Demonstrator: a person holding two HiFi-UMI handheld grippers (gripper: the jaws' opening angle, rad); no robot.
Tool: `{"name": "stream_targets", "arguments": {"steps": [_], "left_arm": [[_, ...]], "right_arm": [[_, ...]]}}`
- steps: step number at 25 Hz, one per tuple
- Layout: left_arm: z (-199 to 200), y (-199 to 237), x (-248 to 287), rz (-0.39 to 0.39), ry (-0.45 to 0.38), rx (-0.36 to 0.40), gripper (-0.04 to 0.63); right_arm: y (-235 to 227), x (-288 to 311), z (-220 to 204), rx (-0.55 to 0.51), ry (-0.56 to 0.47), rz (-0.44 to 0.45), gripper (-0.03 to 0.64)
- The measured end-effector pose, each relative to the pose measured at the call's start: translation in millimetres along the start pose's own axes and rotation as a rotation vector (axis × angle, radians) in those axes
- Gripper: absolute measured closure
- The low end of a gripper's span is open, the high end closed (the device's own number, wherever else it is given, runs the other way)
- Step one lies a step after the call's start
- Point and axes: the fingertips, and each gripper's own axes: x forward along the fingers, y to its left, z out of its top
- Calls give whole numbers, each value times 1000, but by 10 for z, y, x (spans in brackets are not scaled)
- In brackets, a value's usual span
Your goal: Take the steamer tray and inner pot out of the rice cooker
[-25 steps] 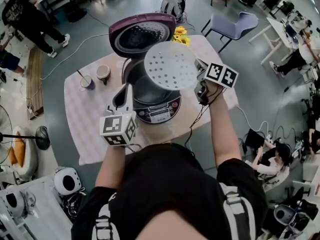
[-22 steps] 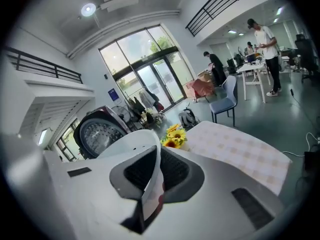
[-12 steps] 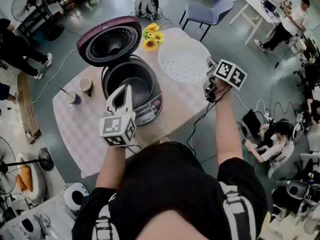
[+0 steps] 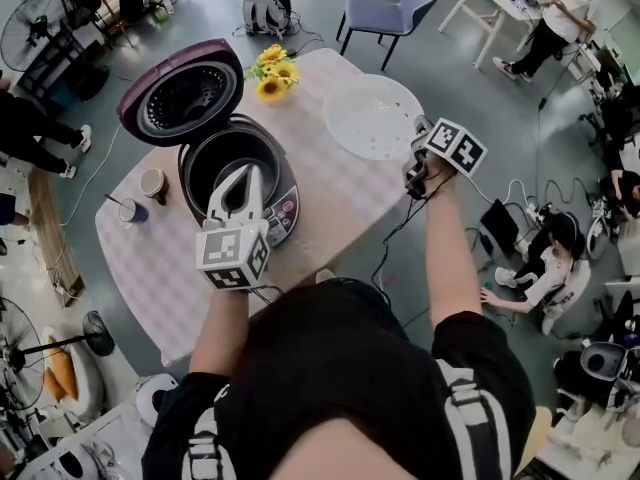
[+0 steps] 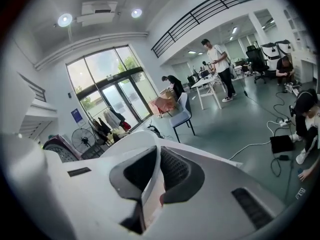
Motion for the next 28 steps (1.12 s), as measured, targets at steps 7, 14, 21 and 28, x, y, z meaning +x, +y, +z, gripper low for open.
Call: {"name": "stream_targets", "arguments": {"steps": [7, 14, 21, 28], "left_arm": [[-7, -200, 125, 29, 19, 21, 594], [-168, -306, 223, 63, 46, 25, 594], [-179, -369, 194, 76, 54, 57, 594], [-270, -364, 82, 110, 63, 58, 594]], "right_arm": [[-551, 359, -424, 48, 32, -18, 591], [-1043, 634, -1008, 94, 60, -42, 591], [-1451, 754, -1417, 109, 73, -133, 589], [-1660, 805, -1717, 54, 99, -186, 589]]}}
